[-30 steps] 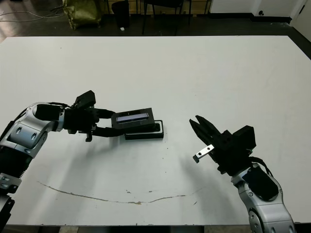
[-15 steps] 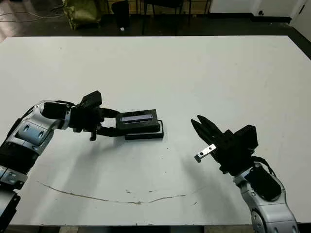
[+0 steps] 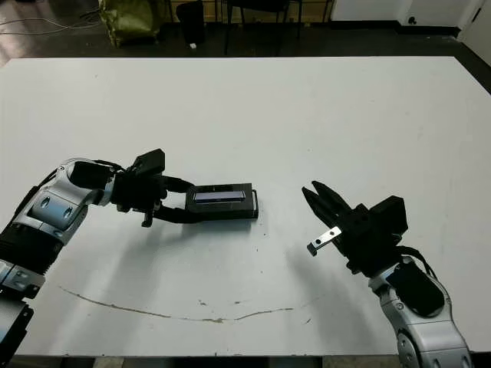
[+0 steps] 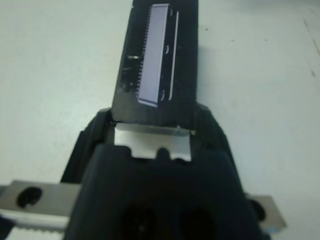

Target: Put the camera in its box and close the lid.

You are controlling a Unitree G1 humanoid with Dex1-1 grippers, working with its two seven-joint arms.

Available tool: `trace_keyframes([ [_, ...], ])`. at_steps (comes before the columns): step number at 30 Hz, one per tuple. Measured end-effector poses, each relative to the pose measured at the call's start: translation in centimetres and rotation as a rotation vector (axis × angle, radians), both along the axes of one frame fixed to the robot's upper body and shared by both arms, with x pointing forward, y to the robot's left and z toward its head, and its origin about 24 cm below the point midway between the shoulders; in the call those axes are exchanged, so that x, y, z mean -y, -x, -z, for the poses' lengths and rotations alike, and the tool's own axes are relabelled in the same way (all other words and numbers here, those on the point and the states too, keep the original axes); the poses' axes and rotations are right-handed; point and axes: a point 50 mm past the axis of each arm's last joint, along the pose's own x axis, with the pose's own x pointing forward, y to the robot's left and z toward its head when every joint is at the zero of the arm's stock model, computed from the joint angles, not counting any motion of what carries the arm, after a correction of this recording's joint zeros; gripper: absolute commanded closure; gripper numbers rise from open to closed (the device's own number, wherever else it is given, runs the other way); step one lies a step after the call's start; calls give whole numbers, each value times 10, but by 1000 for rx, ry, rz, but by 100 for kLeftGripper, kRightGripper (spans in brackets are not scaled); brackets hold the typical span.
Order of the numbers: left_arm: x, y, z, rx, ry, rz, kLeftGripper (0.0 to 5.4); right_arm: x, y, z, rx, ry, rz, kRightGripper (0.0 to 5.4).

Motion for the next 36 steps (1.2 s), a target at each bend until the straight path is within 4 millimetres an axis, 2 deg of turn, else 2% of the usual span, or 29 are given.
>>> trace_keyframes([
  [12,1,-2,5,53,-40,19,335,1,0,1,-6,-3,-6,540],
  [18,1,-3,16,60,-51,-43,335,1,0,1,-3,-3,-12,540],
  [36,-1,0,19,79,-17,-71,335,1,0,3,-18,-12,-14,540],
])
